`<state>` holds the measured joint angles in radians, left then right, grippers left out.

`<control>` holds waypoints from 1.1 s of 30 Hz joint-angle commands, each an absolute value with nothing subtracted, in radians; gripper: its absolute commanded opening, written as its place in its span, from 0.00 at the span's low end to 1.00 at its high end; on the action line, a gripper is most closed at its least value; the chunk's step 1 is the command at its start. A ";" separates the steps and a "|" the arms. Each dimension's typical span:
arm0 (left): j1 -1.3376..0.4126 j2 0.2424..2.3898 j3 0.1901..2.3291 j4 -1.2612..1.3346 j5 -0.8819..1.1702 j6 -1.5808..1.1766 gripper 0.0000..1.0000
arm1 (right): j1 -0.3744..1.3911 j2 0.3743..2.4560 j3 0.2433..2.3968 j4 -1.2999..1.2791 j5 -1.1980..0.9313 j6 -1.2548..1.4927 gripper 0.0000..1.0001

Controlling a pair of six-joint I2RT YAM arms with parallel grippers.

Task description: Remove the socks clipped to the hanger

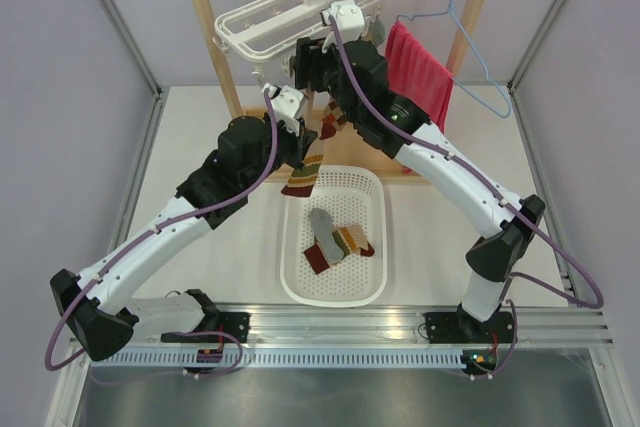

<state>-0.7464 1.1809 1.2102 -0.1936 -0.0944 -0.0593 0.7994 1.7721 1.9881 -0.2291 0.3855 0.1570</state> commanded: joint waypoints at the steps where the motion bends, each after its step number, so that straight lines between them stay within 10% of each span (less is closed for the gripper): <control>1: -0.741 1.152 1.212 -0.186 -0.074 -0.066 0.02 | 0.804 1.805 2.059 -0.247 0.439 0.120 0.74; 16: -0.736 1.152 1.210 -0.184 -0.058 -0.069 0.02 | 0.805 1.913 2.203 -0.256 0.535 0.066 0.68; 26: -0.733 1.157 1.210 -0.184 -0.049 -0.074 0.02 | 0.804 1.907 2.194 -0.244 0.555 0.064 0.02; 33: -0.733 1.166 1.209 -0.189 -0.041 -0.080 0.02 | 0.805 1.907 2.191 -0.239 0.575 0.067 0.01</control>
<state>-0.7361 1.1770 1.2102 -0.1932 -0.0677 -0.0597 0.8013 1.9114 2.1586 -0.2550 0.5404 0.0769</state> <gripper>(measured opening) 0.033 0.265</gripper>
